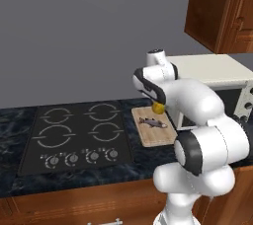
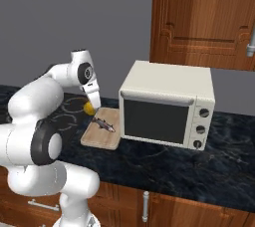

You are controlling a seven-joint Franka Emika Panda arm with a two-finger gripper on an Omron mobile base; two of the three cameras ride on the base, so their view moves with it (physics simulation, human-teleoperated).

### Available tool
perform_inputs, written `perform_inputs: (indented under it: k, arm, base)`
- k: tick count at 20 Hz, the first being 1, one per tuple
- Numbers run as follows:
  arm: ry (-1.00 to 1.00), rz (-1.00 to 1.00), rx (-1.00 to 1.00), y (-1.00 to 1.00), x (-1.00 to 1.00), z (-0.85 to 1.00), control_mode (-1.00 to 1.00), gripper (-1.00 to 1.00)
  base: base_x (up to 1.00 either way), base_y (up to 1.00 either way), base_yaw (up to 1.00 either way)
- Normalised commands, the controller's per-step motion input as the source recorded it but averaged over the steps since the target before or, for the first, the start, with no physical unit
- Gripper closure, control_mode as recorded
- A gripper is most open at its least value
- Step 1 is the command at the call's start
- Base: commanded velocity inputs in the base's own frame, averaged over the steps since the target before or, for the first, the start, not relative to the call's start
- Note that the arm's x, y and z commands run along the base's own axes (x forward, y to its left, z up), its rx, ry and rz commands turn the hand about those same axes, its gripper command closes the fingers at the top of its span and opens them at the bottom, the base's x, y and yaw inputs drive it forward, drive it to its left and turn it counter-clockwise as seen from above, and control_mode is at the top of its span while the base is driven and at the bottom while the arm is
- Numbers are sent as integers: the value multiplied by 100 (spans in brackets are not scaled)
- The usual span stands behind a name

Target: Retrieve a lemon from the fridge and place it on the cutting board with the fish.

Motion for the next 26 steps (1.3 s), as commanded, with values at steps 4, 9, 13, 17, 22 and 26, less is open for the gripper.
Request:
perform_inputs:
  k: [4, 9, 13, 17, 22, 26]
  arm:
    - [0, -6, 0, -1, 69, -38, -100, 100]
    - [0, 0, 1, -1, 72, -30, -100, 100]
    - [0, 0, 2, 0, 55, -41, -100, 100]
    - [0, 0, 0, -15, 32, -49, -100, 100]
    - [0, 0, 0, -22, 29, -37, -100, 100]
    - [0, 0, 0, -4, 5, -35, -100, 100]
  base:
    - [0, 0, 0]
    - [0, 0, 0]
    - [0, 0, 0]
    - [0, 0, 0]
    - [0, 0, 0]
    - [0, 0, 0]
